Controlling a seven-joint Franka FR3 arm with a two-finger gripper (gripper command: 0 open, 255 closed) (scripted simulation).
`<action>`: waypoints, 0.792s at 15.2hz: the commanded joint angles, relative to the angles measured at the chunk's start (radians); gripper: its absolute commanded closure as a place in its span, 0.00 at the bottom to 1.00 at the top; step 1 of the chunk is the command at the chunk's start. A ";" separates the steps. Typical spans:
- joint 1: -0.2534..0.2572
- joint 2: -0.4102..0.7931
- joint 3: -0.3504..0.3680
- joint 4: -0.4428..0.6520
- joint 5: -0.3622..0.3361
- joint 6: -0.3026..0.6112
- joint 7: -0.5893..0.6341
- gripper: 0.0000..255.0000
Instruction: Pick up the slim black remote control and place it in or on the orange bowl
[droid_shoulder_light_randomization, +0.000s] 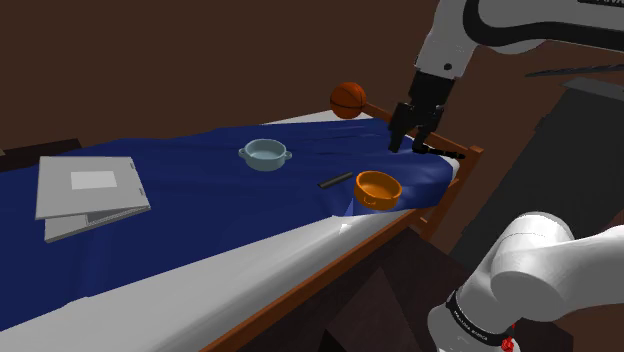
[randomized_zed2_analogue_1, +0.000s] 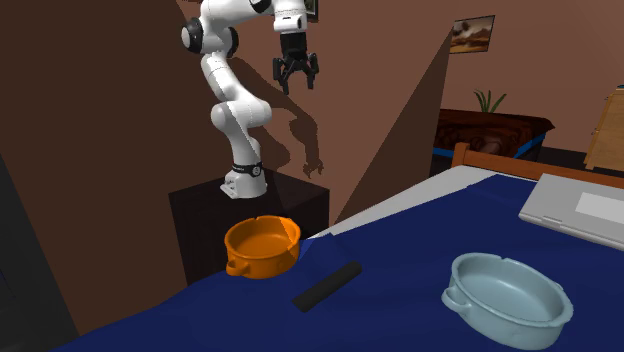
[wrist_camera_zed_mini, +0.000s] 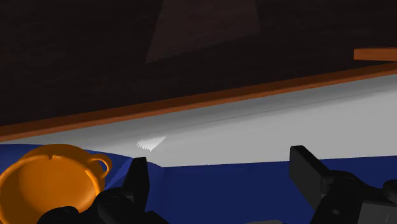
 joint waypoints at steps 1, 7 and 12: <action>0.000 0.000 0.000 0.000 0.000 0.000 0.000 0.00; -0.044 0.194 0.031 0.012 0.044 0.178 0.157 0.00; -0.077 0.367 0.043 0.052 0.071 0.308 0.279 0.00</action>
